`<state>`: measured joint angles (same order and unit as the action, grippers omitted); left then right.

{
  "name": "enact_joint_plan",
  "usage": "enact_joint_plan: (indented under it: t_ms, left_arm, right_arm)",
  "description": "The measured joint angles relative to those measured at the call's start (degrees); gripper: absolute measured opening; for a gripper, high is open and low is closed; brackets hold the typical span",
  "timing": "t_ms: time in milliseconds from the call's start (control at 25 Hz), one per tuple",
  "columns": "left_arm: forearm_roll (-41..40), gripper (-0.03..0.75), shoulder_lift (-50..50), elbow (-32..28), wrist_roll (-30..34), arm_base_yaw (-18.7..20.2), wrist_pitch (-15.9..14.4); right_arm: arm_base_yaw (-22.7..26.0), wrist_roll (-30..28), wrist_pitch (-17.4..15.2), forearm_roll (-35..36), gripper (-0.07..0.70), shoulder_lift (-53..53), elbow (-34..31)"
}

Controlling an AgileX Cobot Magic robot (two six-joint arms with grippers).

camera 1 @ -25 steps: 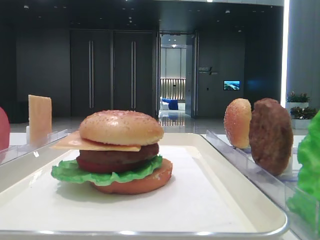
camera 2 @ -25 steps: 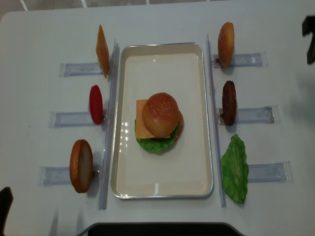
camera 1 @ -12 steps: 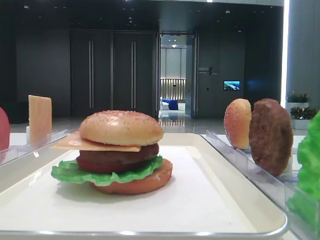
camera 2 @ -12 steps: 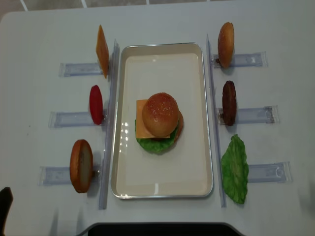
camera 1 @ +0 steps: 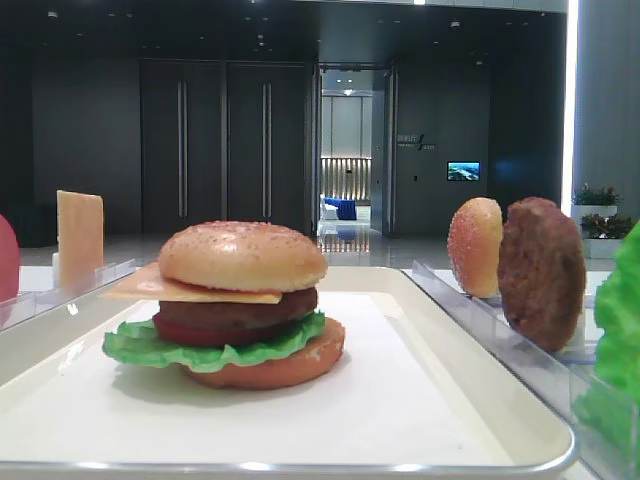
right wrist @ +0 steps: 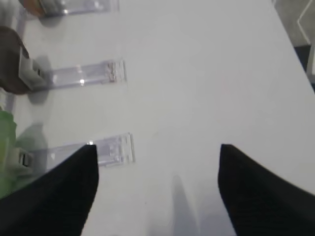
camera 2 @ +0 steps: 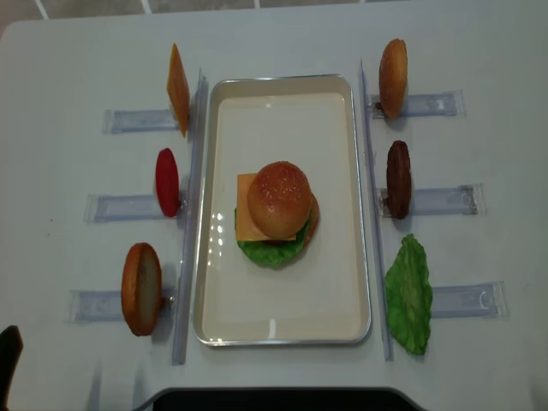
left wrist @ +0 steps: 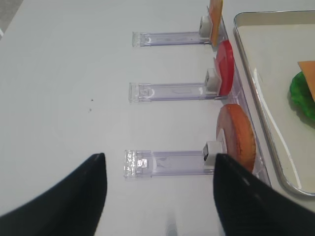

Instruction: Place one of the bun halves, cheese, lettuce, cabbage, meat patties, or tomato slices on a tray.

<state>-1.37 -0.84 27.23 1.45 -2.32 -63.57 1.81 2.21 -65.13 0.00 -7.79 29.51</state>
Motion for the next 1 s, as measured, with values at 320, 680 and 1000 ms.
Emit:
enact_joint_plan:
  t_ms: [320, 680, 1000]
  left_arm:
    - [0.0, 0.516, 0.0, 0.0, 0.0, 0.0, 0.0]
    - [0.0, 0.516, 0.0, 0.0, 0.0, 0.0, 0.0]
    - [0.0, 0.516, 0.0, 0.0, 0.0, 0.0, 0.0]
  right_arm:
    - [0.0, -1.2, 0.1, 0.0, 0.486, 8.3, -0.4]
    - [0.0, -1.4, 0.1, 0.6, 0.486, 8.3, -0.4]
    - [0.0, -1.4, 0.1, 1.0, 0.485, 8.3, -0.4]
